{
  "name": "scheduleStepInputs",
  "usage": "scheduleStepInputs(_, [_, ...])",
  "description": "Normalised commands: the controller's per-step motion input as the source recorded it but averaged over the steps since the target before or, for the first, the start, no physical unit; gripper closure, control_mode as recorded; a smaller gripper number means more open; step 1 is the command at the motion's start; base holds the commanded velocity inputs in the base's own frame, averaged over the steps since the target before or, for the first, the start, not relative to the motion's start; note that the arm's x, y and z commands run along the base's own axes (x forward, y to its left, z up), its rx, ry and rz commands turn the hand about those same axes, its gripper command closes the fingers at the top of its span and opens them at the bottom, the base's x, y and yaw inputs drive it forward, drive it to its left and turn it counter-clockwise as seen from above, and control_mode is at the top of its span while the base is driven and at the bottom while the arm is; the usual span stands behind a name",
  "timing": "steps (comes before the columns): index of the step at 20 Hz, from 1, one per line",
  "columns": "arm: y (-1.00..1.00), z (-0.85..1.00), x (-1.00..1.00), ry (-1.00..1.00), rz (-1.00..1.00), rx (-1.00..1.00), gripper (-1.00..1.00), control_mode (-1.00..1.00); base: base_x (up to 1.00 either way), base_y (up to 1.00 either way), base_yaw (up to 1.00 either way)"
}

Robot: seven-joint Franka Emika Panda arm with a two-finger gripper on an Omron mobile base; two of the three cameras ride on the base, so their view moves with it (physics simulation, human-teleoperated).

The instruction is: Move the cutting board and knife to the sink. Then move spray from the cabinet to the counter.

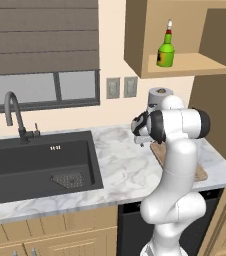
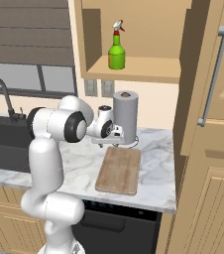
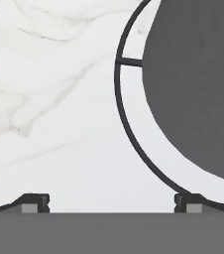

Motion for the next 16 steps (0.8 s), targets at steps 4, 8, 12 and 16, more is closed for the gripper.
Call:
scheduleStepInputs(4, [0.0,-0.03,-0.13,0.0,0.0,0.0,-1.0,-1.0,0.0,0.0,0.0])
scheduleStepInputs(8, [0.0,0.0,-0.32,0.0,0.0,0.0,-1.0,-1.0,0.0,0.0,0.0])
scheduleStepInputs(12, [0.0,0.0,-0.34,0.0,0.0,0.0,-1.0,-1.0,0.0,0.0,0.0])
scheduleStepInputs(16, [0.0,0.0,-0.29,0.0,0.0,0.0,-1.0,-1.0,0.0,0.0,0.0])
